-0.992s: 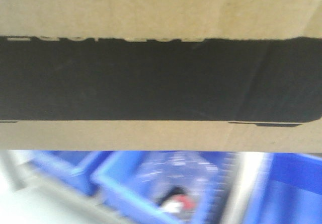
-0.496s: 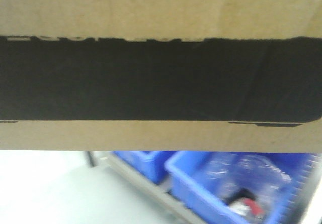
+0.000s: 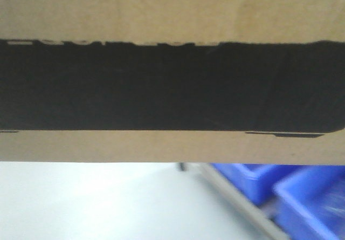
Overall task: Grab box from left shelf to table start
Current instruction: 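Carry the box with both grippers while the base turns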
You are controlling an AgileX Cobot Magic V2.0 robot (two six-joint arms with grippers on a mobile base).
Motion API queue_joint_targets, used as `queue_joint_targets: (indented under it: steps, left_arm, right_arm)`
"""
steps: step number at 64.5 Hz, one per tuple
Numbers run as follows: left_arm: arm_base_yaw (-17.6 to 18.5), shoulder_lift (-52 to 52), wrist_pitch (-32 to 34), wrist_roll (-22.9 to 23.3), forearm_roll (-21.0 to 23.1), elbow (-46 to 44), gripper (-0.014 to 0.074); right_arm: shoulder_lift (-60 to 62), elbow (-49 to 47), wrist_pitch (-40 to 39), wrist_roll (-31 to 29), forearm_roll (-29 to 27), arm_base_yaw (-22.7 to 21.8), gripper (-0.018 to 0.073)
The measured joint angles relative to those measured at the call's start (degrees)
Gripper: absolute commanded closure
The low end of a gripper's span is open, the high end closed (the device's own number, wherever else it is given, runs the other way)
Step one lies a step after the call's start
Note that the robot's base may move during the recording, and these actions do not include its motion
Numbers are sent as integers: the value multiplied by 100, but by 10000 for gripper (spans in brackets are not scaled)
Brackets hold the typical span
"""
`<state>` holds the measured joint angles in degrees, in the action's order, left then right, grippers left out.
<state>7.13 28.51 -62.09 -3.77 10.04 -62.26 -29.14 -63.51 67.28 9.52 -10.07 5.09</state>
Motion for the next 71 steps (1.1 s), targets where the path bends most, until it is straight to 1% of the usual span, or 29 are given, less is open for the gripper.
queue_joint_targets:
  steps: [71]
  left_arm:
    - [0,-11,0,0,0,0,701]
  right_arm:
    - [0,0,9,0,0,0,502]
